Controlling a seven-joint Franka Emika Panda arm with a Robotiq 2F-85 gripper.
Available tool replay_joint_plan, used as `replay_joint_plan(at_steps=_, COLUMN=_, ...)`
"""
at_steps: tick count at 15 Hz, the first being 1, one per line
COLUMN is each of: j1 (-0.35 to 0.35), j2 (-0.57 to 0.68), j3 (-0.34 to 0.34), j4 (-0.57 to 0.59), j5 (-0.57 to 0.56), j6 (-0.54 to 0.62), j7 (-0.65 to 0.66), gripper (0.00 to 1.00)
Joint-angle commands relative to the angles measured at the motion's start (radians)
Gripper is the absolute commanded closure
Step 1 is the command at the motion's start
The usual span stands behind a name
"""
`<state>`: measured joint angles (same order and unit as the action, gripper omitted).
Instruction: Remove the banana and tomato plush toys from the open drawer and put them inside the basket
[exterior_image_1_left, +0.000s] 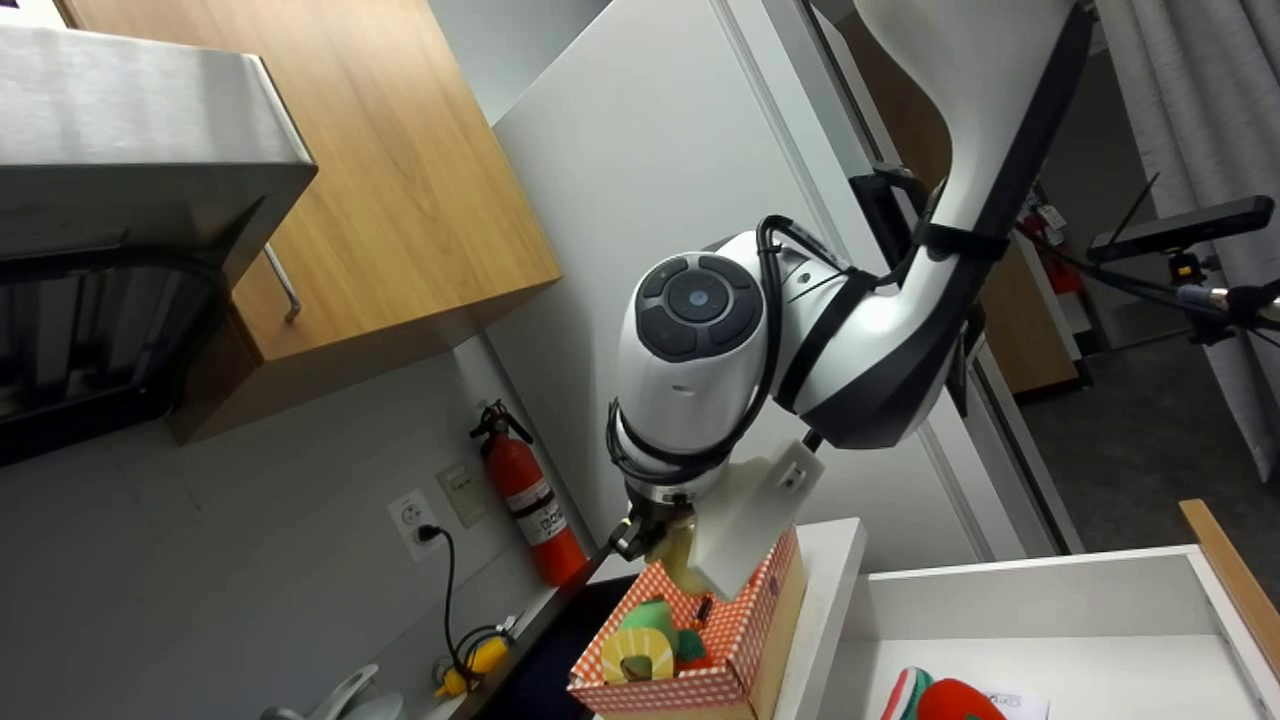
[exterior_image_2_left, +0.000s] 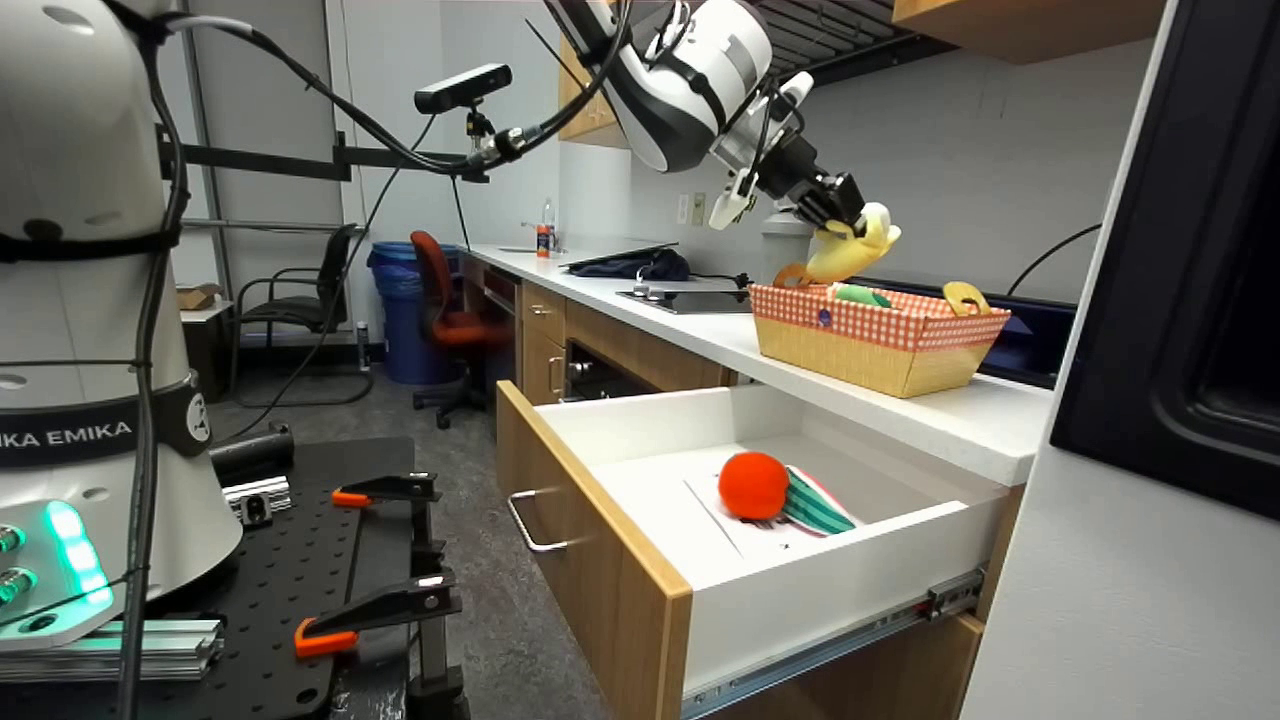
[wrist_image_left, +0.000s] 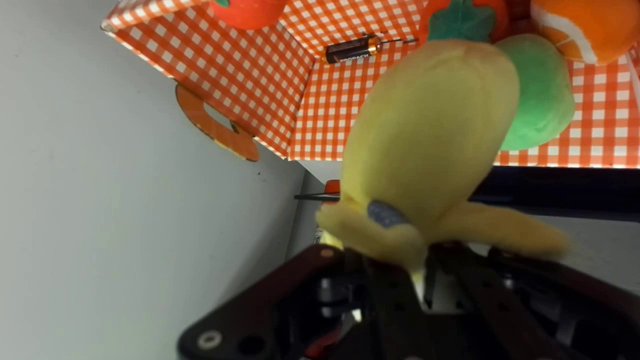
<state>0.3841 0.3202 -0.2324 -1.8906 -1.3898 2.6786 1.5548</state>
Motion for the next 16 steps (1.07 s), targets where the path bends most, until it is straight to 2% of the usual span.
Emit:
replay_joint_plan(at_steps=1, j1=-0.009, j2=0.036, j3=-0.006, j4=0.042, j5=-0.015, j6=0.027, j7=0.027, gripper=0.97)
replay_joint_plan(at_steps=5, j1=-0.010, j2=0.047, j3=-0.005, j4=0.048, j5=-0.013, j6=0.026, j7=0.033, gripper=0.97)
replay_joint_plan(at_steps=6, j1=-0.009, j2=0.048, j3=-0.004, j4=0.048, j5=-0.012, j6=0.024, j7=0.033, gripper=0.63)
replay_joint_plan(at_steps=7, j1=-0.009, j2=0.048, j3=-0.003, j4=0.045, j5=-0.011, j6=0.025, j7=0.029, gripper=0.62)
replay_joint_plan(at_steps=15, j1=-0.001, j2=0.038, j3=0.002, j4=0.028, j5=-0.027, j6=0.030, j7=0.027, gripper=0.02)
replay_joint_plan(at_steps=16, j1=0.001, j2=0.035, j3=0.003, j4=0.026, j5=-0.029, j6=0.029, j7=0.029, gripper=0.00)
